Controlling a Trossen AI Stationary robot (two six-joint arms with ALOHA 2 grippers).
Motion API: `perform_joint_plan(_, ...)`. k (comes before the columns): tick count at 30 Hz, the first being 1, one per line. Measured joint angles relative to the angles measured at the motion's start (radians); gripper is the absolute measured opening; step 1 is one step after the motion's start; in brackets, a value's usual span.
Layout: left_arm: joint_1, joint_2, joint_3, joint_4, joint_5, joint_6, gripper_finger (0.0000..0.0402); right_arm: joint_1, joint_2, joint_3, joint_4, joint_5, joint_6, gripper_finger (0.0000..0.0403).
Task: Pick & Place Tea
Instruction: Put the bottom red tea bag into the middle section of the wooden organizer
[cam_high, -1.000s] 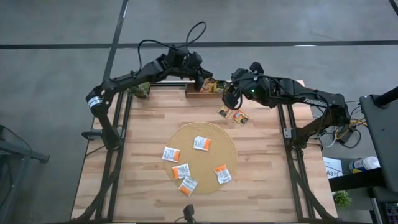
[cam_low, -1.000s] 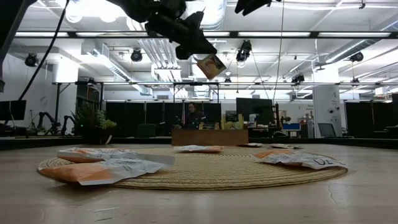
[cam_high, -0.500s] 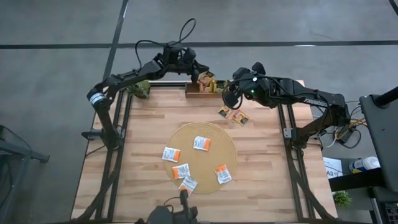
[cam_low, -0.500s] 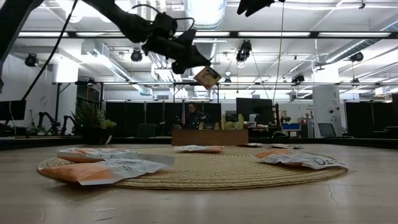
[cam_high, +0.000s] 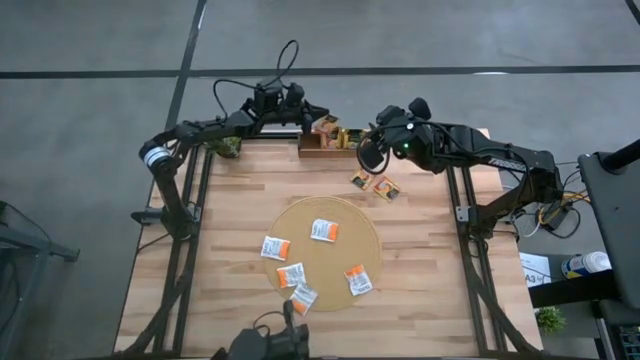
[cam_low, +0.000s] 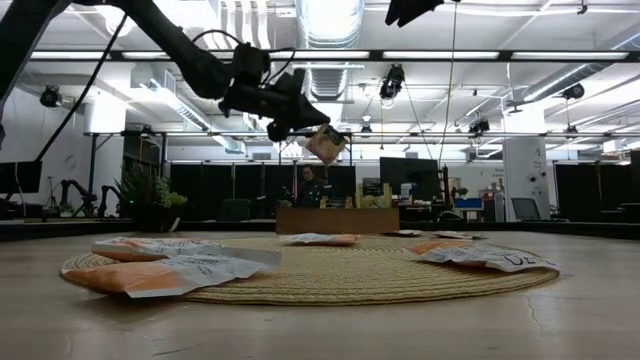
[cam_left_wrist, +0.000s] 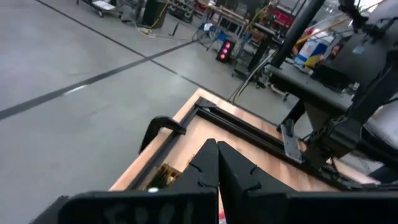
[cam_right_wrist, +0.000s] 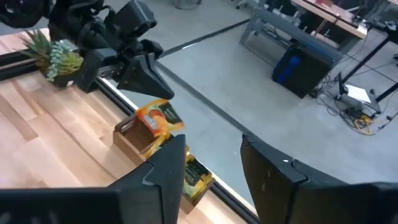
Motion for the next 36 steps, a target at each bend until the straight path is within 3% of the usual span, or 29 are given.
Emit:
perform_joint_plan(19, 0.004, 0.187, 0.106, 0.055, -0.021, -0.071, 0.0, -0.007, -0.001, 0.0, 0.004, -0.005, -0.001, 0.0122)
perform_joint_plan(36, 0.011, 0.241, 0.111, 0.057, -0.054, -0.122, 0.0, -0.007, -0.001, 0.0, 0.004, -0.007, -0.002, 0.0114)
